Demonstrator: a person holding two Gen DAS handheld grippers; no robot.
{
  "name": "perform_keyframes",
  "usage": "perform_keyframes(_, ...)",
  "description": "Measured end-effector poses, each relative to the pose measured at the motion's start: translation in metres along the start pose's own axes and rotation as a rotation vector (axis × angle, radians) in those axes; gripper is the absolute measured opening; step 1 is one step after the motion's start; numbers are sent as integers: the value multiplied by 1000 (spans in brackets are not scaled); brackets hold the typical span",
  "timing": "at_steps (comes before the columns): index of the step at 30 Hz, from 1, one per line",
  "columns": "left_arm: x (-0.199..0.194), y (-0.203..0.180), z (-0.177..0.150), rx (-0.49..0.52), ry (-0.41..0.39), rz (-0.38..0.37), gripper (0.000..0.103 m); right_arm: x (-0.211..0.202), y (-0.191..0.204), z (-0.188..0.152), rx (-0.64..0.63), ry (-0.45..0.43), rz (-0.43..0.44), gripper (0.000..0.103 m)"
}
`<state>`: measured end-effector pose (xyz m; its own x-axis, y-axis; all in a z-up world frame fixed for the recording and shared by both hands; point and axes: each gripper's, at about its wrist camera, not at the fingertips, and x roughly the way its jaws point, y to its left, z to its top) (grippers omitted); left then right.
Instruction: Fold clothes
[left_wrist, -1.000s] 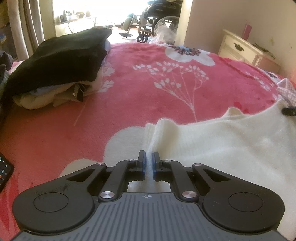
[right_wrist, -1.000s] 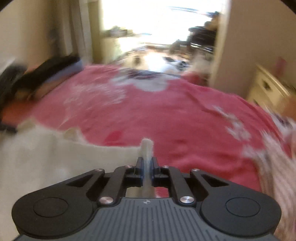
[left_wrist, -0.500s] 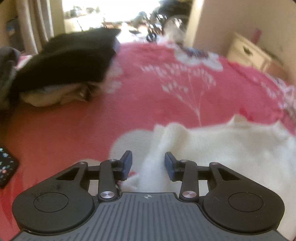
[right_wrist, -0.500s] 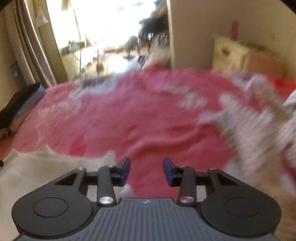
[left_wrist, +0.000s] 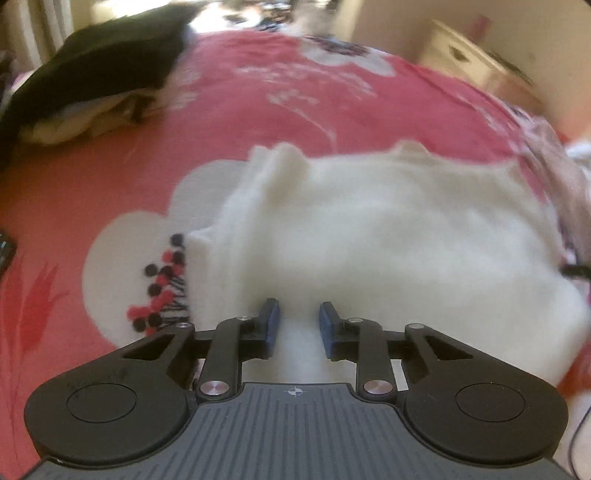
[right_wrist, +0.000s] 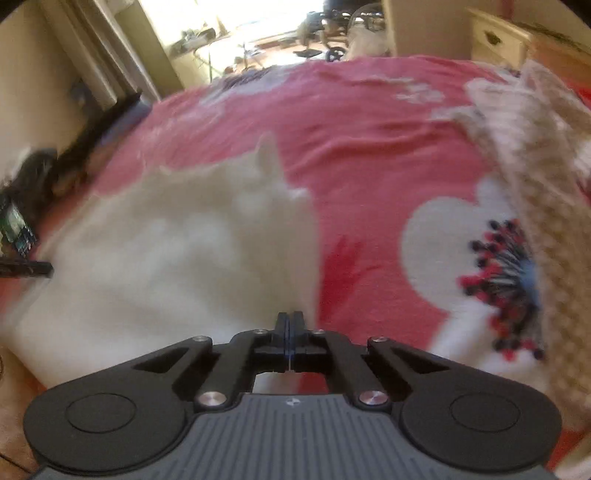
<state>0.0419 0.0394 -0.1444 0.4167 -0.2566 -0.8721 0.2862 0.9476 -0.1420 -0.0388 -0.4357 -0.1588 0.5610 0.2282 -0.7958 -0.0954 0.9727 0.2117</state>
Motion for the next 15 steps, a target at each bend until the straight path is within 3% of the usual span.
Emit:
perform_keyframes(2,-12,-10,5,43,2,76,33,-19,-4,6,-18,-33,36,5)
perform_keyframes(5,-38,-33,4,147,21,150,33,-38,-3,13,-74,-43,116,5)
perform_keyframes(9,-71,-68,-13,318,89,125,35,-51,26,-7,-233,23,264,4)
perform_keyframes(12,-67,-85,-36,421,196,98,35,-40,43,-34,-315,115,264,4)
perform_keyframes(15,-34,-87,-69,536,295,165,35,-14,45,-50,-334,181,192,0)
